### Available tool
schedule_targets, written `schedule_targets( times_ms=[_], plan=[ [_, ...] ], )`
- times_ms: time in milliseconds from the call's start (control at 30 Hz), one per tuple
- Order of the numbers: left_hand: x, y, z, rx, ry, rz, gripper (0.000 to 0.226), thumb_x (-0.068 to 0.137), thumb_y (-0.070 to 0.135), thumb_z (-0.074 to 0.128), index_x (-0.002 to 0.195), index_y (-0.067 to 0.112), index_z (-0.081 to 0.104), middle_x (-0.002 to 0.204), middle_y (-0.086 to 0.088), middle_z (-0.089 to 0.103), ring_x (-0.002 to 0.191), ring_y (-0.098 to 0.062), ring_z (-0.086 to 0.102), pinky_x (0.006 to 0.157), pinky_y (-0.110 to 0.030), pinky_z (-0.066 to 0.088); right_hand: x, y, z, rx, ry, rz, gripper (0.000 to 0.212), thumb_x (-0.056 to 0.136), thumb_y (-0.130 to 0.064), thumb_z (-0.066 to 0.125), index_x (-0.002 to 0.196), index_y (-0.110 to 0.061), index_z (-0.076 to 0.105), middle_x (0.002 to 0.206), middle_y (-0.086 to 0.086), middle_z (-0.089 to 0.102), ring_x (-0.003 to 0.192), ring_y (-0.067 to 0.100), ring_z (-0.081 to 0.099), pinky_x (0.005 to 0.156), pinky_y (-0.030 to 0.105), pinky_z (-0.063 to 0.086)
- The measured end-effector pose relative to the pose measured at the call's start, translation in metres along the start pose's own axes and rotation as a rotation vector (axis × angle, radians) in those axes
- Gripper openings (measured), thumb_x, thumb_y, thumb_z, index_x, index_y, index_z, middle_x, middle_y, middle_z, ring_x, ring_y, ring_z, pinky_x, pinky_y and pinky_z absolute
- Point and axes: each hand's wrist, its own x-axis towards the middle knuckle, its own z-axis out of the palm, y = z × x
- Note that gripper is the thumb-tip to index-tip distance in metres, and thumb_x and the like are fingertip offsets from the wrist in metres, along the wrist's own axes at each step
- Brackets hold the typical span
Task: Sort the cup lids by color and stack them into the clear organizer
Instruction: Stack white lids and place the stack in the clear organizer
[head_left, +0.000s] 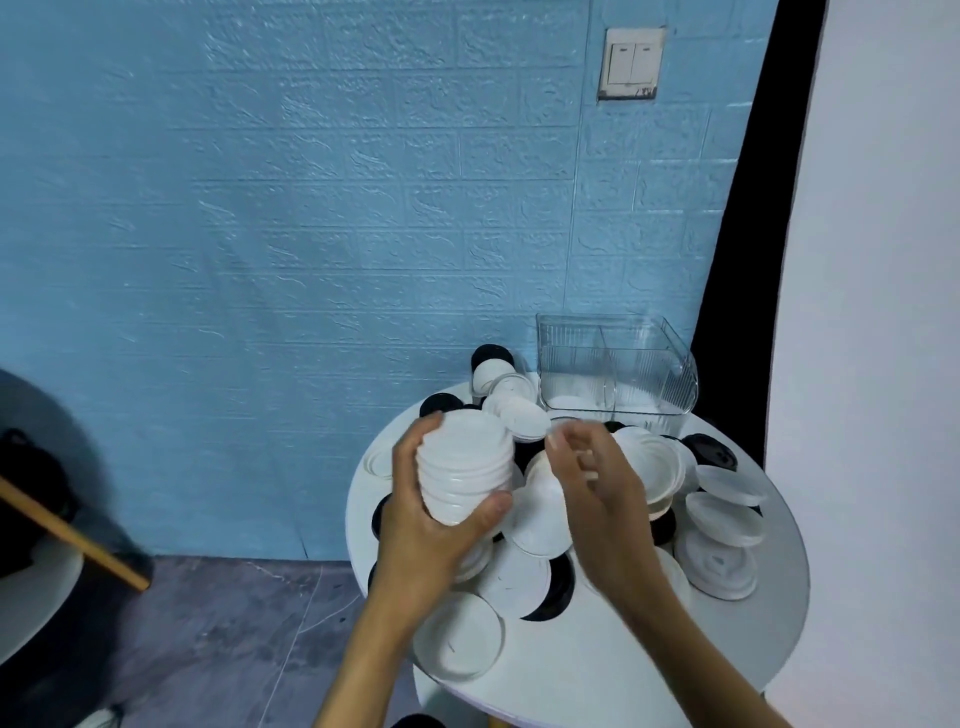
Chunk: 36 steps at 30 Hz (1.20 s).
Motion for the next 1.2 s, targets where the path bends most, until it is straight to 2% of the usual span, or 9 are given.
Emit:
schedule_targets(
  times_ms=[100,200,367,500,600,700,800,967,1200],
  plan=[
    [0.005,-0.005,-0.015,-0.039,0.081,-0.021,0.078,0.061,0.048,0.081,0.129,0.049,0.042,0.125,0.039,0.054,0.116,0.008,0.056,0.092,-0.009,0.045,-0.052,0.033,0.008,-0.273,-0.200,-0.281,0.024,0.085,-0.056,0.067,0.096,-0.035,0.063,0.096,-0.018,0.063,0.092,0.002,0.059,0.082,0.020,0.042],
    [0.007,-0.009,-0.023,-0.045,0.103,-0.015,0.079,0.061,0.046,0.081,0.130,0.045,0.041,0.123,0.040,0.054,0.114,0.011,0.056,0.090,-0.005,0.044,-0.088,0.082,0.024,-0.630,-0.455,-0.645,0.032,0.086,-0.057,0.066,0.114,-0.044,0.063,0.119,-0.021,0.057,0.115,0.007,0.055,0.096,0.029,0.038],
    [0.002,-0.012,-0.022,-0.037,0.079,-0.026,0.080,0.061,0.046,0.083,0.129,0.049,0.041,0.122,0.042,0.054,0.114,0.013,0.055,0.089,-0.004,0.044,-0.100,0.103,0.029,-0.683,-0.498,-0.715,0.024,0.081,-0.048,0.067,0.104,-0.045,0.063,0.115,-0.027,0.059,0.122,0.004,0.051,0.096,0.028,0.034],
    [-0.001,-0.014,-0.018,-0.009,0.043,-0.049,0.076,0.059,0.050,0.081,0.122,0.064,0.041,0.126,0.039,0.054,0.115,0.010,0.055,0.089,-0.006,0.044,-0.093,0.095,0.015,-0.521,-0.450,-0.591,0.025,0.077,-0.042,0.081,0.097,-0.047,0.067,0.108,-0.031,0.063,0.111,-0.011,0.056,0.093,0.016,0.039],
    [-0.002,-0.014,-0.012,-0.018,0.010,-0.050,0.077,0.059,0.047,0.081,0.124,0.057,0.043,0.121,0.042,0.055,0.111,0.013,0.056,0.085,-0.002,0.042,-0.076,0.054,-0.005,-0.142,-0.228,-0.112,0.034,0.081,-0.031,0.084,0.095,-0.057,0.068,0.093,-0.027,0.072,0.088,-0.010,0.066,0.078,0.007,0.046],
    [-0.004,-0.013,-0.002,-0.013,-0.032,-0.056,0.079,0.060,0.046,0.082,0.129,0.051,0.043,0.125,0.042,0.053,0.114,0.013,0.054,0.087,-0.001,0.041,-0.035,0.020,-0.028,0.227,0.006,0.100,0.018,0.087,-0.035,0.076,0.104,-0.036,0.072,0.095,-0.009,0.077,0.087,0.004,0.068,0.077,0.016,0.051],
    [-0.008,-0.011,0.011,-0.019,-0.100,-0.051,0.078,0.062,0.046,0.084,0.127,0.055,0.043,0.130,0.034,0.054,0.120,0.005,0.054,0.094,-0.007,0.043,0.004,-0.006,-0.035,0.430,-0.023,0.190,0.025,0.087,-0.031,0.073,0.110,-0.021,0.073,0.098,-0.005,0.077,0.093,0.009,0.069,0.080,0.027,0.052],
    [-0.016,-0.006,0.033,-0.031,-0.190,-0.049,0.077,0.061,0.046,0.085,0.122,0.063,0.042,0.130,0.031,0.057,0.122,0.000,0.057,0.095,-0.012,0.045,0.032,-0.023,-0.013,0.278,-0.037,0.252,0.009,0.093,-0.014,0.070,0.089,-0.015,0.077,0.084,-0.007,0.078,0.077,0.001,0.069,0.071,0.015,0.052],
    [-0.018,-0.007,0.037,-0.047,-0.202,-0.068,0.082,0.064,0.048,0.082,0.128,0.067,0.036,0.130,0.040,0.054,0.121,0.010,0.054,0.091,-0.003,0.041,0.032,-0.010,-0.005,0.073,-0.111,0.258,0.025,0.089,-0.048,0.070,0.087,-0.023,0.073,0.076,-0.016,0.072,0.081,0.007,0.066,0.086,0.035,0.053]
  ],
)
